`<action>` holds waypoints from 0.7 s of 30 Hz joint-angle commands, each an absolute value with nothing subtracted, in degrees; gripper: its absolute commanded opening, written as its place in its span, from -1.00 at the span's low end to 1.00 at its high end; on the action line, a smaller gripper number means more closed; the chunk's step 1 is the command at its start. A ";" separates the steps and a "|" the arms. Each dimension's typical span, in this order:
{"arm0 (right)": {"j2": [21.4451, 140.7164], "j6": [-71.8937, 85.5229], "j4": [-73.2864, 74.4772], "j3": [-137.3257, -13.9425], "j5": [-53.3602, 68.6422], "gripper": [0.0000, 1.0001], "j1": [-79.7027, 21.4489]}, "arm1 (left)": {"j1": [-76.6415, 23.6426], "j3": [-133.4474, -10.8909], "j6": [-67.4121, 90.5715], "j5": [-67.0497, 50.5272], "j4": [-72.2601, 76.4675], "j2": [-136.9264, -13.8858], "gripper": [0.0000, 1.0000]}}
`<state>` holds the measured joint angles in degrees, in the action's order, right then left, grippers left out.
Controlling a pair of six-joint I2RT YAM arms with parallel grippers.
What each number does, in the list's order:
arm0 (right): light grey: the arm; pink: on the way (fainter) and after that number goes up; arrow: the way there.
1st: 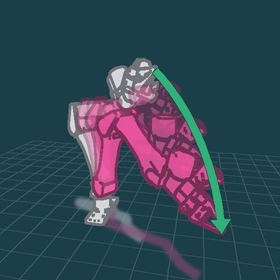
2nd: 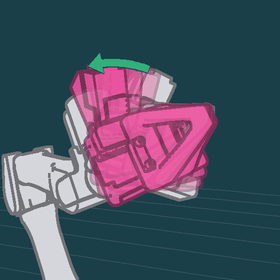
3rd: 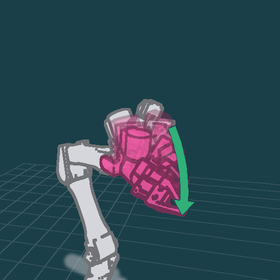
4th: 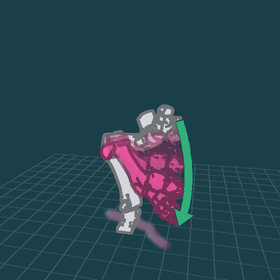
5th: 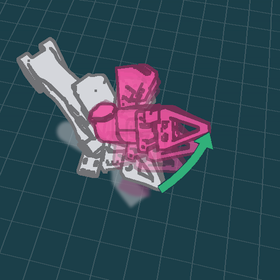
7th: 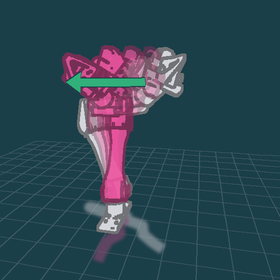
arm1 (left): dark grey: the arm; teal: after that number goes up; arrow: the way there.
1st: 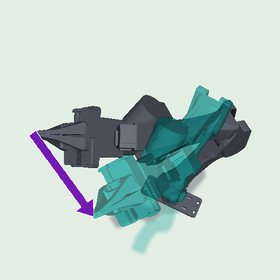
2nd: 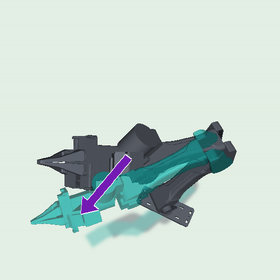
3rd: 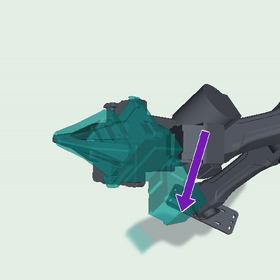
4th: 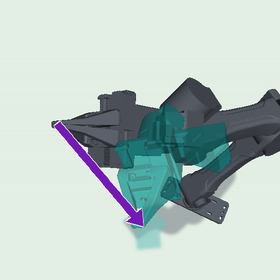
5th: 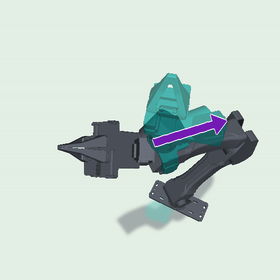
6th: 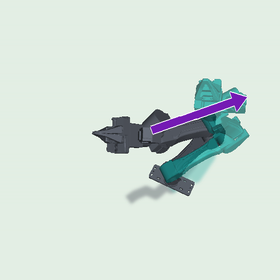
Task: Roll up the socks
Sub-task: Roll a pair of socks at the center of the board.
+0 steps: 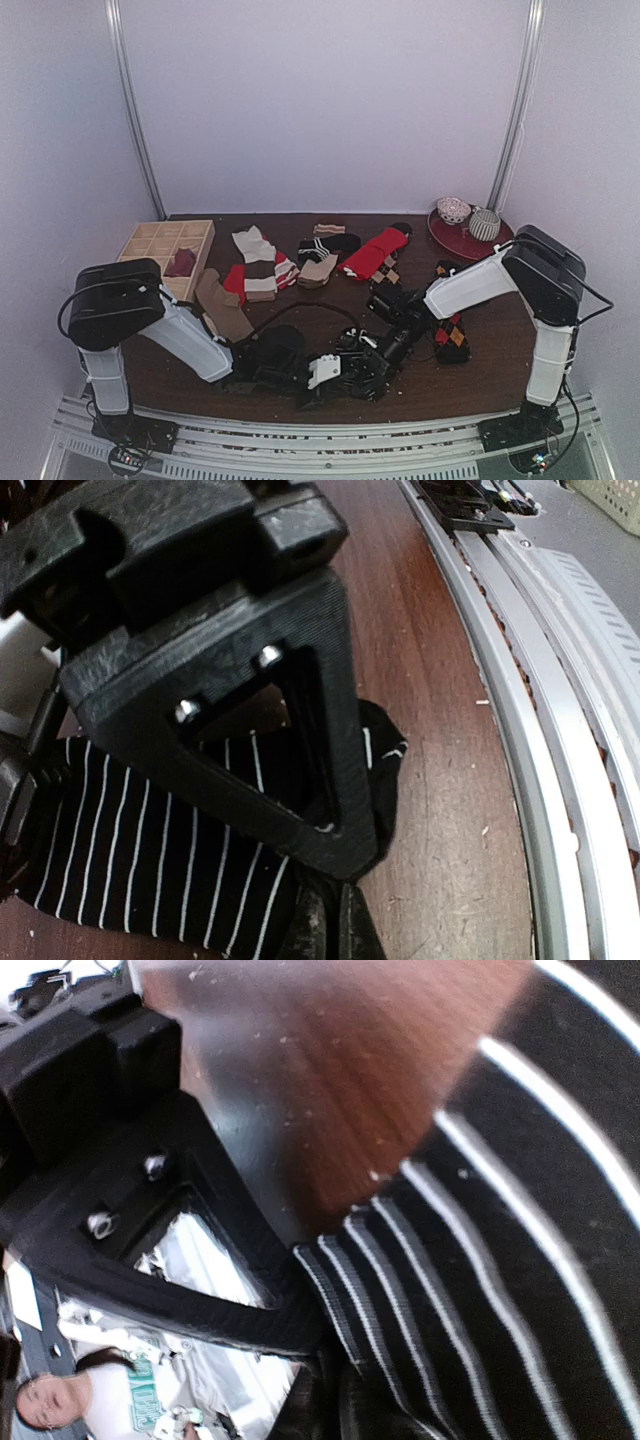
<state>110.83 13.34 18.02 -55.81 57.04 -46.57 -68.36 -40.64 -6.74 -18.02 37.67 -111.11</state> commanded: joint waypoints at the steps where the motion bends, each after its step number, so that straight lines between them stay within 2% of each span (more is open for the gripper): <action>1: 108.62 13.64 15.44 -55.28 50.52 -0.51 -46.13 | -68.82 -39.99 0.25 -14.96 30.31 -111.36 -1.00; 3: 106.00 14.87 11.49 -54.49 48.55 -0.17 -45.97 | -68.82 -39.72 3.61 -14.43 28.44 -110.95 -1.00; 6: 100.02 16.61 3.03 -51.69 45.65 -0.09 -45.76 | -68.82 -37.76 8.57 -16.95 28.07 -110.74 -1.00; 10: 91.57 15.87 -10.20 -44.38 39.85 -0.09 -45.85 | -68.82 -34.52 13.81 -19.82 30.21 -111.47 -1.00; 17: 79.42 -3.52 -28.30 -28.97 27.33 0.06 -51.98 | -68.65 -30.74 17.96 -23.33 32.64 -113.51 -1.00; 21: 77.57 -13.76 -33.59 -23.98 20.23 0.25 -59.12 | -68.64 -30.09 19.00 -24.33 33.10 -114.83 -1.00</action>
<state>78.98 -0.73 -24.32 -27.59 29.65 -54.15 -68.38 -33.63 15.79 -21.96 44.93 -110.17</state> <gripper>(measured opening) 0.601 0.008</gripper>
